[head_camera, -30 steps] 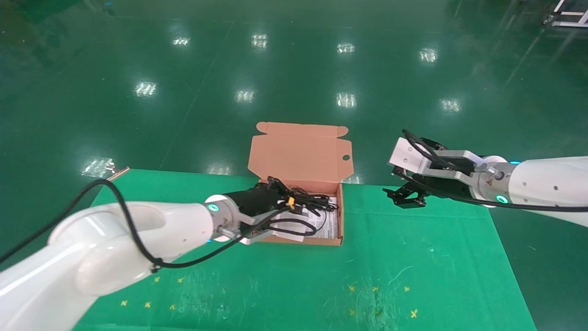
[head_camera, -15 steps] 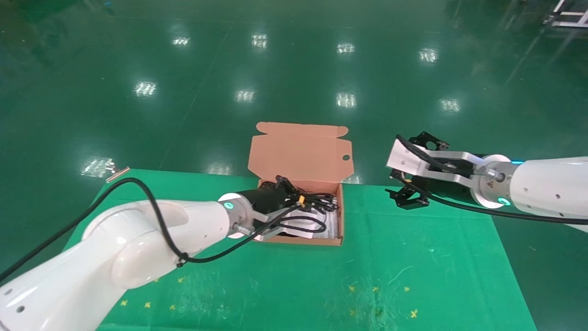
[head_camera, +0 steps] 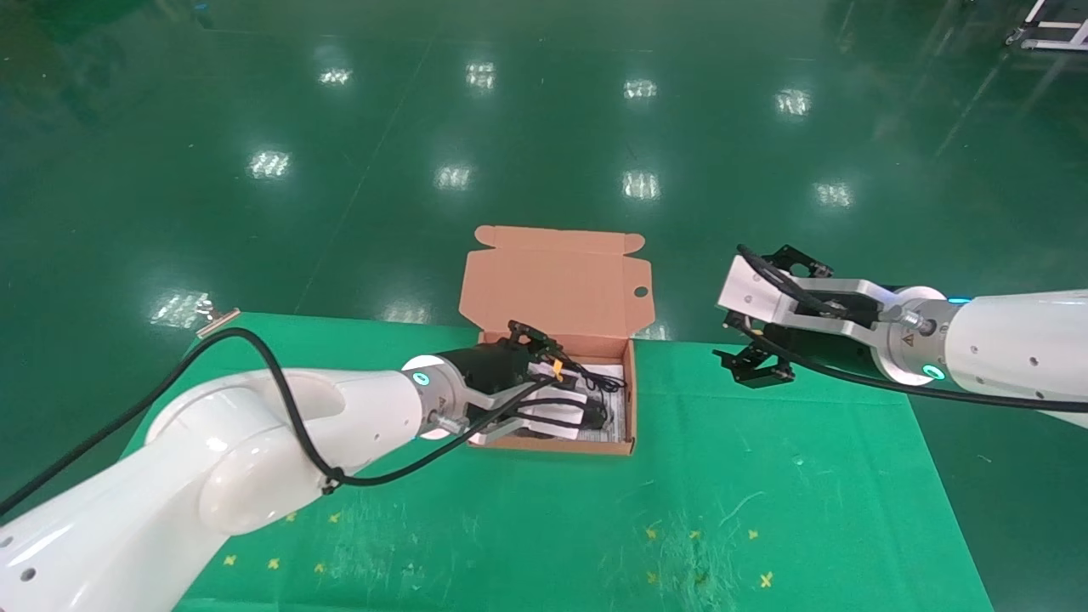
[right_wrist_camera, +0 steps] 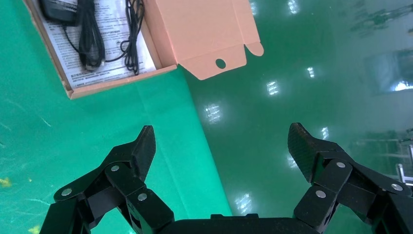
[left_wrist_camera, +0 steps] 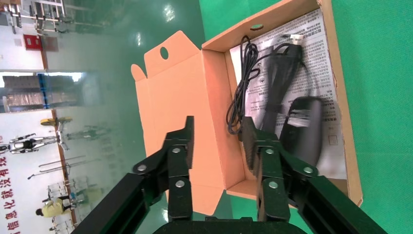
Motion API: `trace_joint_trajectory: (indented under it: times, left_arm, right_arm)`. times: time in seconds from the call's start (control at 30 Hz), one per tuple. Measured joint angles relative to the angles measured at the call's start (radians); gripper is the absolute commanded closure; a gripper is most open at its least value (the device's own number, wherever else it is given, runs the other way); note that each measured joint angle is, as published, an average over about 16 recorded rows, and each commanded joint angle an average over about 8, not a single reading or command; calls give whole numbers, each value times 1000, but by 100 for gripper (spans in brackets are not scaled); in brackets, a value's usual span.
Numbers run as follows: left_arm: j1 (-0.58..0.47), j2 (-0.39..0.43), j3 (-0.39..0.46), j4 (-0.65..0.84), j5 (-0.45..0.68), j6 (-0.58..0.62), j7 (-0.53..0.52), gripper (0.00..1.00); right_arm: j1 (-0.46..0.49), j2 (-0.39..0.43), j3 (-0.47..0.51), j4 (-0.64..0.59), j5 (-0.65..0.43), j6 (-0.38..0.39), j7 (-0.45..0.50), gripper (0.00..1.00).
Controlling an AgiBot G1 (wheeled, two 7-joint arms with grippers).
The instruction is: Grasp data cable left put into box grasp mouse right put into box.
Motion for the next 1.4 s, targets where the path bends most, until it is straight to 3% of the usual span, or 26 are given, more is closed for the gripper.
trace_joint_trajectory:
  times: [0.43,0.63,0.87,1.4]
  left_arm:
    - [-83,-2,-66,9,50,-49,-48,0]
    - [-93,-20,-100,16,13,-30,-60,0]
    - [-61,-79,-149,6,-138,45,-56,0]
    - [44,-265,-291,-40,-604,274,-37,0]
  right_arm:
    - [71,-6,8,0,-31,-7,-44,0]
    - [84,-4,19,4,-12,-44,-71,0]
    - [47,12,64,3,97,-97,-109,0]
    - [-100,74,219,-13,481,-248,-226,0]
